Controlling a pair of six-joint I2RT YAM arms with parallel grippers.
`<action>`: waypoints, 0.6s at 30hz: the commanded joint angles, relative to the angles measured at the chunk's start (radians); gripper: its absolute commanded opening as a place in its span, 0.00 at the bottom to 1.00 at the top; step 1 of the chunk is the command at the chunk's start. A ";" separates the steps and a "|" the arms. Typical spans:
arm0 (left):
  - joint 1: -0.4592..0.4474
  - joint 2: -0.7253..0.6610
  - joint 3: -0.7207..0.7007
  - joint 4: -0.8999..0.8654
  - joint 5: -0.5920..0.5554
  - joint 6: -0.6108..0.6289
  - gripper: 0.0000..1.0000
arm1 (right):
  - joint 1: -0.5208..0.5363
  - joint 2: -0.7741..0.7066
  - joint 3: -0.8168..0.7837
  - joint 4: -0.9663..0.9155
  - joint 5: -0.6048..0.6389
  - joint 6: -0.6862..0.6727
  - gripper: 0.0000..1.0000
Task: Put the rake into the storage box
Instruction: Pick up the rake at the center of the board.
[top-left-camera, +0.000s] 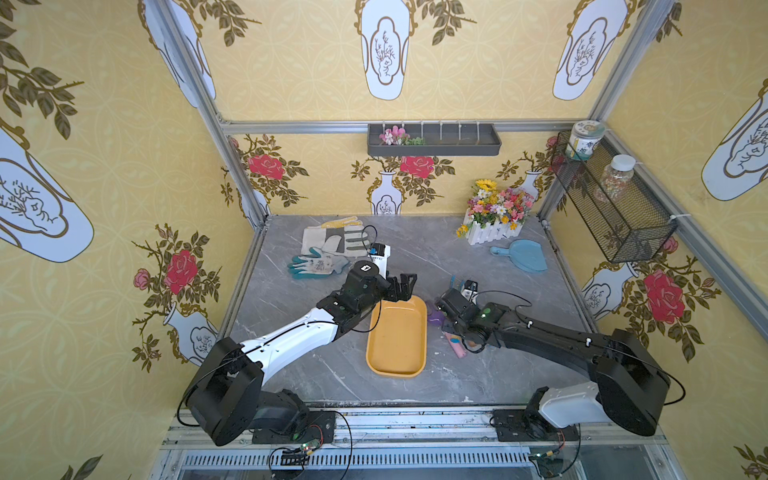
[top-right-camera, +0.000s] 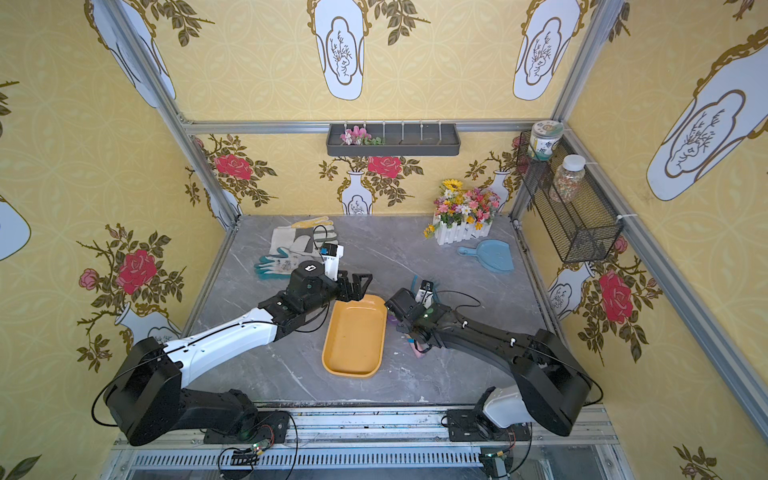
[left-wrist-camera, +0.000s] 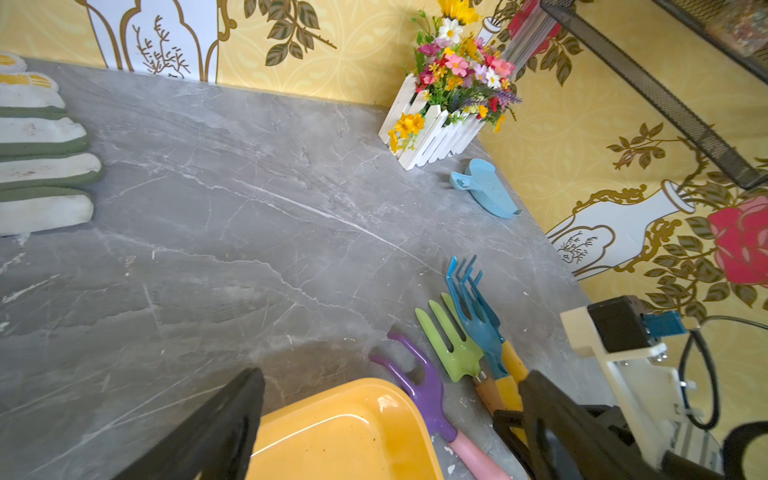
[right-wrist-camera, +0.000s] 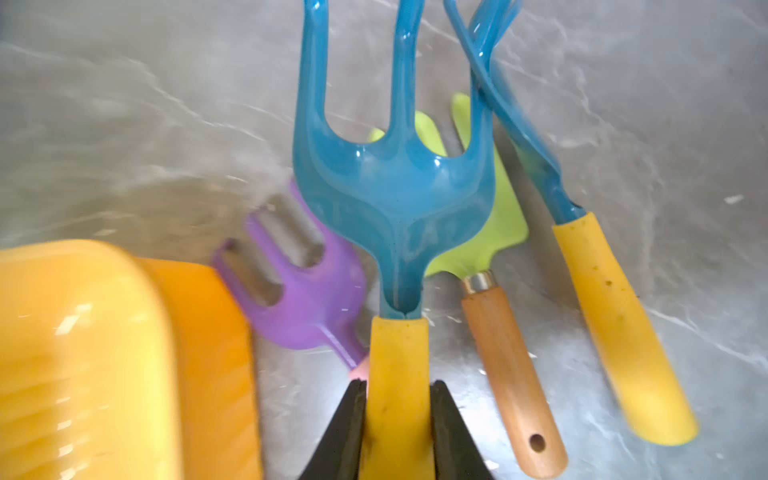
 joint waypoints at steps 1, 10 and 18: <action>0.002 -0.008 0.011 0.058 0.086 0.000 1.00 | 0.002 -0.075 -0.036 0.170 -0.029 -0.133 0.00; 0.003 -0.008 0.020 0.172 0.305 -0.052 1.00 | -0.082 -0.216 -0.116 0.454 -0.335 -0.302 0.00; 0.005 0.005 0.005 0.200 0.340 -0.074 1.00 | -0.125 -0.180 -0.137 0.605 -0.425 -0.249 0.00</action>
